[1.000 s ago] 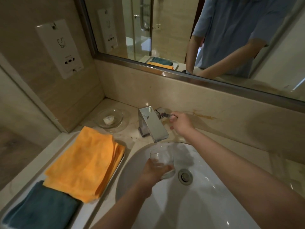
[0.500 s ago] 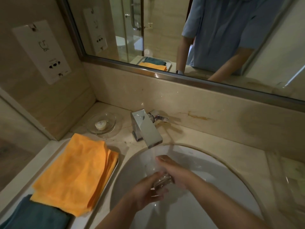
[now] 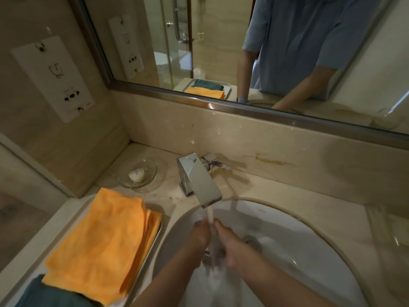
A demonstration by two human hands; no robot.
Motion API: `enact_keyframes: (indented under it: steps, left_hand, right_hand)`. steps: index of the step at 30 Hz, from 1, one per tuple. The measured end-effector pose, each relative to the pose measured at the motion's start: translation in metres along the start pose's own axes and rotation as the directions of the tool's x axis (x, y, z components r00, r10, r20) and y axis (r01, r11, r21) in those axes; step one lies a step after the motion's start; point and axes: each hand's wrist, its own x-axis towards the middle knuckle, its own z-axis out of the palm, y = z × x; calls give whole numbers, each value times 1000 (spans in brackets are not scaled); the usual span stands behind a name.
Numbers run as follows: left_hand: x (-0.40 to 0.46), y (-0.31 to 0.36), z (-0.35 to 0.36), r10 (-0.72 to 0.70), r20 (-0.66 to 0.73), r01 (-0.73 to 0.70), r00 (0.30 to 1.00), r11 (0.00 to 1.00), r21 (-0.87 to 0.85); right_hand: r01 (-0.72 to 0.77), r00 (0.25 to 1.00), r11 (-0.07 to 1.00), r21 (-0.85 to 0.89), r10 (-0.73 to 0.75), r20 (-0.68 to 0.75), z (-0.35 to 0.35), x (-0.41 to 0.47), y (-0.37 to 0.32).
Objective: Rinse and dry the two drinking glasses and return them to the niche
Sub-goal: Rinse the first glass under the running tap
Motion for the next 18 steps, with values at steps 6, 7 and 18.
enact_keyframes:
  steps: [6, 7, 18]
  left_hand:
    - [1, 8, -3, -87, 192, 133, 978, 961, -243]
    - [1, 9, -2, -108, 209, 162, 972, 952, -259]
    - [-13, -7, -26, -318, 420, 346, 850, 938, 10]
  right_hand:
    - [55, 994, 998, -11, -54, 95, -5, -11, 3]
    - [76, 990, 997, -9, -75, 122, -7, -17, 3]
    - [455, 889, 790, -412, -375, 263, -28, -31, 15]
